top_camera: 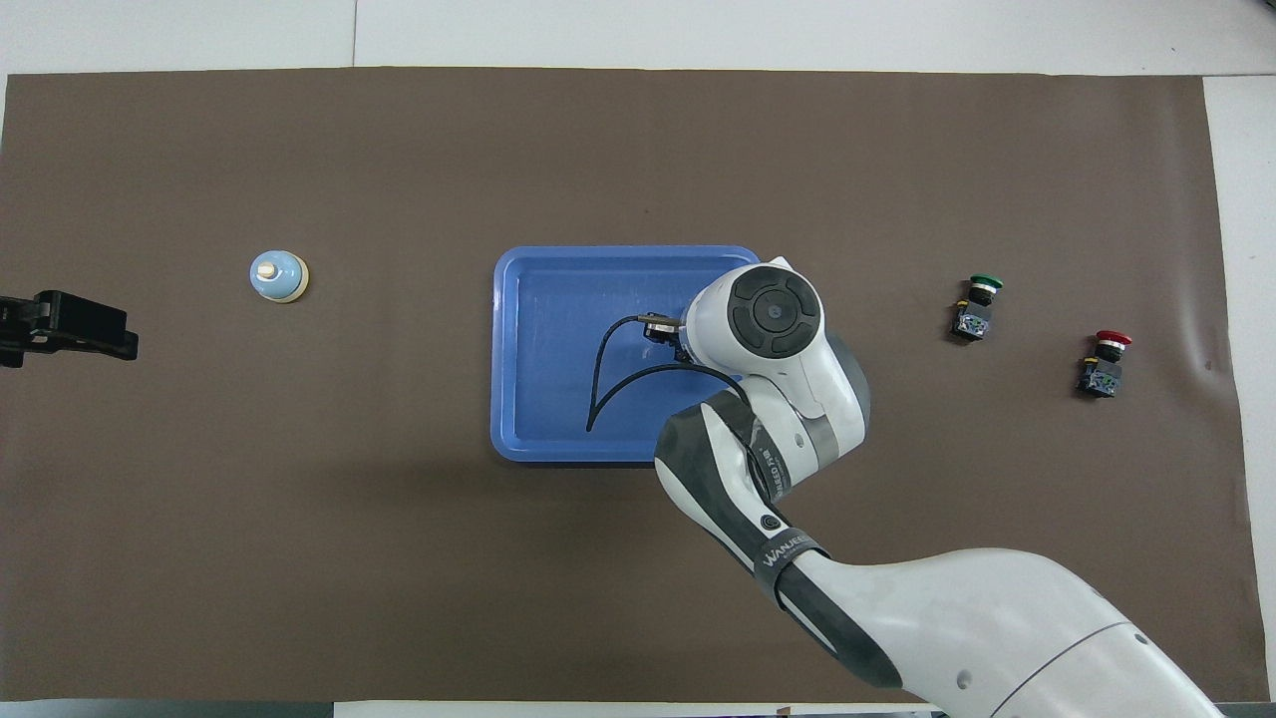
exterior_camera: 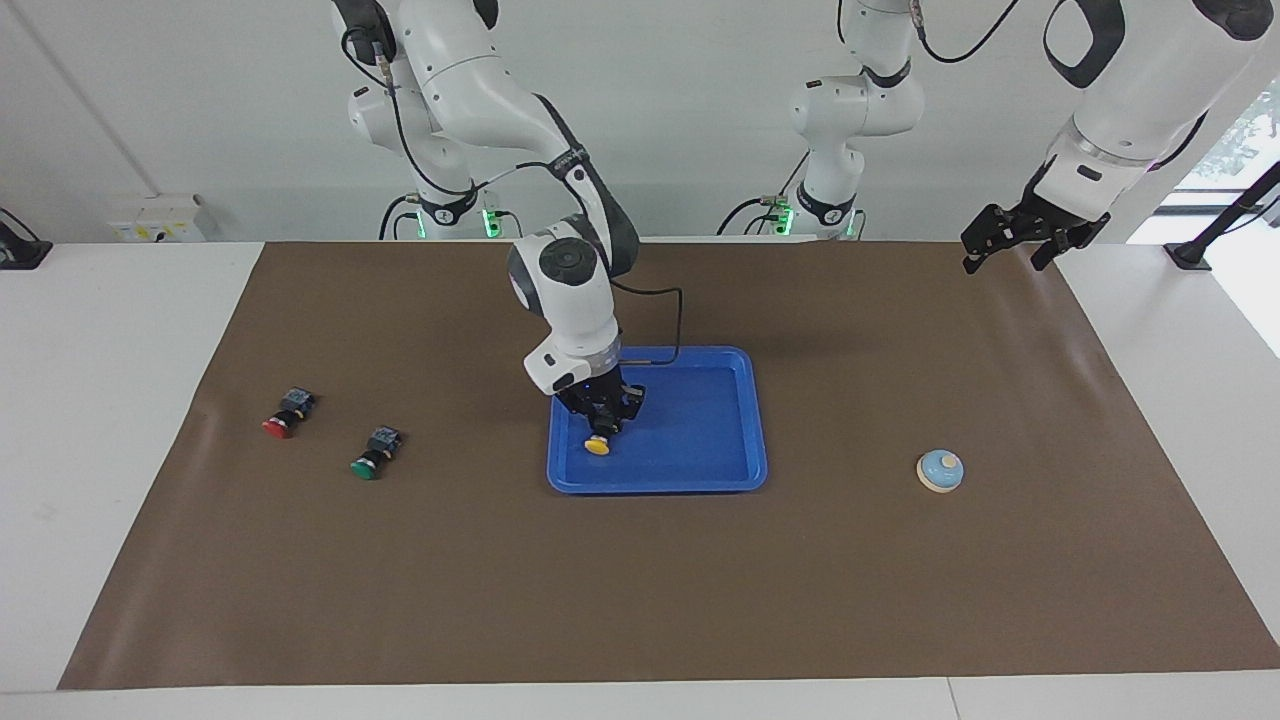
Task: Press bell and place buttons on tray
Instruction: 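Carry the yellow button into the blue tray and release it, then grasp the green-topped button with the right gripper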
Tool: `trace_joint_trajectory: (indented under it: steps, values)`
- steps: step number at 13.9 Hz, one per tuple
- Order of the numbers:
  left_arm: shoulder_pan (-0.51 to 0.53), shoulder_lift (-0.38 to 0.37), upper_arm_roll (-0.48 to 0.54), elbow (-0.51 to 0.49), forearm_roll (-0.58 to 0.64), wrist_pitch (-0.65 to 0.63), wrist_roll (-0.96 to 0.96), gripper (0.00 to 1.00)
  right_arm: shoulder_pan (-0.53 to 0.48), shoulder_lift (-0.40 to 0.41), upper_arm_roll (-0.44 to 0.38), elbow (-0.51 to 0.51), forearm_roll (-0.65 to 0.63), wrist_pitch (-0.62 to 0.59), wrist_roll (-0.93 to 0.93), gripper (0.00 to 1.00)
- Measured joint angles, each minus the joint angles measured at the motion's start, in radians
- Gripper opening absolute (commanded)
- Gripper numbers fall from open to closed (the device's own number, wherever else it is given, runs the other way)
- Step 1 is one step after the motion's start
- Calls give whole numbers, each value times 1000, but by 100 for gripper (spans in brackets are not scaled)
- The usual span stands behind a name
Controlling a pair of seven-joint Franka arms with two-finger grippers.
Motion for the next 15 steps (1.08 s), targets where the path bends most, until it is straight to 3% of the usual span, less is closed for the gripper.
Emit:
trace_joint_trajectory:
  steps: [4, 8, 15]
  values:
    - [0, 0, 0, 0, 0, 0, 0, 100, -21, -31, -4, 78, 0, -140, 51, 100]
    - [0, 0, 0, 0, 0, 0, 0, 100, -122, -122, -8, 132, -2, -265, 33, 100]
    - [0, 0, 0, 0, 0, 0, 0, 100, -411, -151, -16, 114, -61, -346, -327, 100]
